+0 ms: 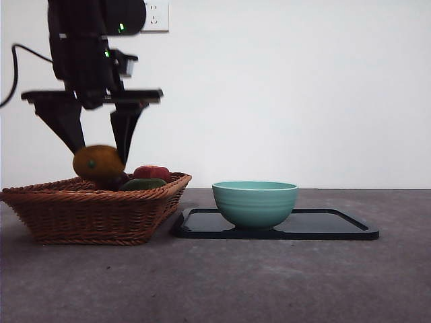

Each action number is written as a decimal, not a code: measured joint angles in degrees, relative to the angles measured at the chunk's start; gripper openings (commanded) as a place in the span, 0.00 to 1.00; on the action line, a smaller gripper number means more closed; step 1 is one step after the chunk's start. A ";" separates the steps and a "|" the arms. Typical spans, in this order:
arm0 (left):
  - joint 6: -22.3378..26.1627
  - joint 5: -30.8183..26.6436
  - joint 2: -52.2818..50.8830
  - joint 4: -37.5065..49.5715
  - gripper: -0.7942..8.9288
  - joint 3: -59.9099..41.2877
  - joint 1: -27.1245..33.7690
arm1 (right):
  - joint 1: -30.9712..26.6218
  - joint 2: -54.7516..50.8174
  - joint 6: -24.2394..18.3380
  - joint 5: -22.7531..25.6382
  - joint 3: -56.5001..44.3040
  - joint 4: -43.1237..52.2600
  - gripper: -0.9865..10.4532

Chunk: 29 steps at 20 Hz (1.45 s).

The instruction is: Pick up the wifruite, put it on the bowl, pick up the plate, put it on desk

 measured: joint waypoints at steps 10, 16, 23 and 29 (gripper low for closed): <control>-0.72 0.04 6.82 1.88 0.37 0.00 0.00 | 0.00 0.00 0.00 0.00 0.00 0.00 0.62; -0.70 0.20 8.11 2.12 0.37 -0.02 0.02 | 0.00 0.00 0.00 0.00 -0.02 0.00 0.62; 0.26 0.20 8.11 0.72 0.56 1.29 0.31 | 0.00 0.00 0.00 0.00 -0.02 0.00 0.62; 3.98 0.20 5.05 -8.15 0.56 10.14 0.31 | 0.00 0.00 0.00 0.00 -0.02 0.00 0.62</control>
